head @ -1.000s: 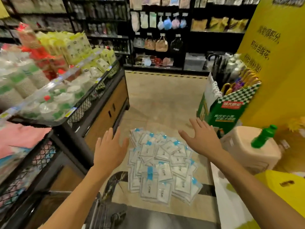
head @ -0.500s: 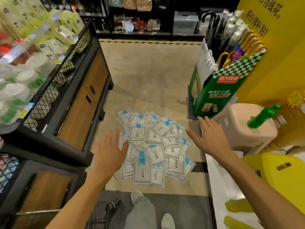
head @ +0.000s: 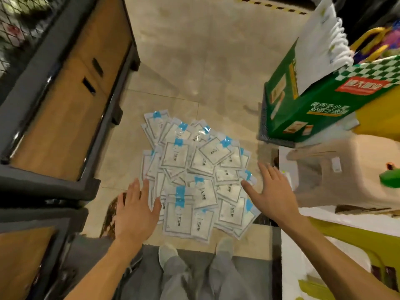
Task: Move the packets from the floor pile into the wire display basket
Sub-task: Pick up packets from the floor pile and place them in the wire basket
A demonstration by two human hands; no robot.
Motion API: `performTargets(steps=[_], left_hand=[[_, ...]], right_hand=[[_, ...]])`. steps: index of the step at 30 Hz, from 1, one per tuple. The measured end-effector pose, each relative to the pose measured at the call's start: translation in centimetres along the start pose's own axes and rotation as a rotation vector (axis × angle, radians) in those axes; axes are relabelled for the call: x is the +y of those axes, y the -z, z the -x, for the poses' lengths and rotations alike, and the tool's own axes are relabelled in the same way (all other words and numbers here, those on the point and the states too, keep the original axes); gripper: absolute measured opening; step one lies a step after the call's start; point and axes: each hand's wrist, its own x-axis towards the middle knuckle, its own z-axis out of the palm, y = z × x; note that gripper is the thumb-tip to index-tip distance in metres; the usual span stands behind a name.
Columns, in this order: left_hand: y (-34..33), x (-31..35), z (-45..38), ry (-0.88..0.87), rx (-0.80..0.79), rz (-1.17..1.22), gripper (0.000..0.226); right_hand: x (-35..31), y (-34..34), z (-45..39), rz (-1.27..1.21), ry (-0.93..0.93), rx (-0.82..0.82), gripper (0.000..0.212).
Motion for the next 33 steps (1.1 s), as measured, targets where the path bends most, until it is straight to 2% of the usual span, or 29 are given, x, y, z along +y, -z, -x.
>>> performTargets(steps=[6, 9, 16, 20, 22, 24, 26, 30, 33], left_hand=[[-16.5, -2.0, -7.7, 0.068, -0.082, 0.004, 0.080], [-24.8, -2.9, -11.0, 0.078, -0.112, -0.007, 0.074], [-43.2, -5.5, -16.7, 0.122, -0.162, 0.022, 0.081], [-51.6, -6.9, -19.5, 0.151, -0.192, 0.064, 0.091], [-55.5, -7.8, -20.7, 0.142, -0.194, 0.054, 0.098], [-58.7, -8.4, -21.5, 0.122, -0.185, 0.019, 0.103], [-60.8, -8.7, -21.7, 0.121, -0.108, 0.067, 0.103], [-61.6, -8.7, -21.8, 0.155, 0.130, 0.373, 0.100], [-60.1, -8.4, -22.3, 0.281, 0.237, 0.605, 0.078]], right_hand=[[2.5, -16.3, -9.2, 0.032, 0.045, -0.094, 0.092], [4.1, -24.6, -12.7, 0.055, 0.064, -0.141, 0.093], [7.2, -43.5, -19.3, 0.000, 0.061, -0.145, 0.093], [8.0, -52.9, -22.3, -0.061, 0.036, -0.124, 0.101], [7.9, -57.0, -24.1, -0.087, 0.013, -0.107, 0.112], [7.3, -60.0, -25.5, -0.123, -0.046, -0.069, 0.120], [7.1, -62.3, -26.4, -0.145, -0.088, -0.014, 0.121], [7.4, -63.8, -27.0, -0.279, -0.108, 0.130, 0.121], [7.6, -62.8, -27.5, -0.444, -0.155, 0.162, 0.114]])
